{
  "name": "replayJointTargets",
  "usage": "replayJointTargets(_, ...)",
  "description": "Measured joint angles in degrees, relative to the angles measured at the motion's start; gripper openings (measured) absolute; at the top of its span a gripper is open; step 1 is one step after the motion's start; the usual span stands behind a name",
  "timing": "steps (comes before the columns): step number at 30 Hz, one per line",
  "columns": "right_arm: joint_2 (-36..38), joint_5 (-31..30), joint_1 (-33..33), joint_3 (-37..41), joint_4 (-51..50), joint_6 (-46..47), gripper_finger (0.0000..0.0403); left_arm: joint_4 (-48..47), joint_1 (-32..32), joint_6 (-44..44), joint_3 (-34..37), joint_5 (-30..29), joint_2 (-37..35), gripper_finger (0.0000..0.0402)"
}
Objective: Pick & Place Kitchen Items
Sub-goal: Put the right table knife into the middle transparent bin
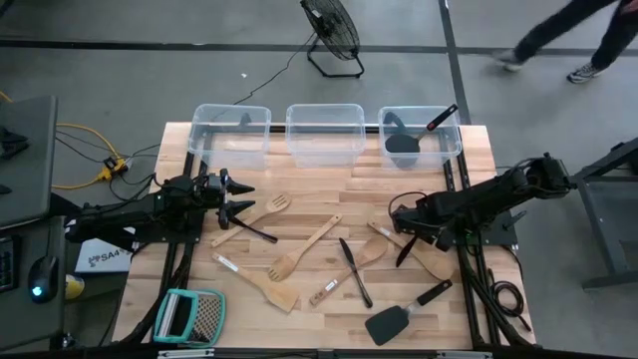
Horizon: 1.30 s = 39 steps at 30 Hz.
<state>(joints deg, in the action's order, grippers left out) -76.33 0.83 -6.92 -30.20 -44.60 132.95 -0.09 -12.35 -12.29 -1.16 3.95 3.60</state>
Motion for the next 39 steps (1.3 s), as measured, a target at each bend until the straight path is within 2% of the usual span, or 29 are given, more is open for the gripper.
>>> replayJointTargets(7, -0.7, 0.4, 0.2, 0.0, 0.5, -0.8, 0.0098, 0.0, 0.0, 0.0, 0.0, 0.0, 0.0, 0.0214)
replayJointTargets(21, -0.8, 1.4, 1.1, 0.0, 0.5, -4.3, 0.0029, 0.0, 0.0, 0.0, 0.0, 0.0, 0.0, 0.0214)
replayJointTargets(39, 0.4, 0.5, 1.1, 0.0, 1.3, -13.0, 0.0026, 0.0, 0.0, 0.0, 0.0, 0.0, 0.0, 0.0214)
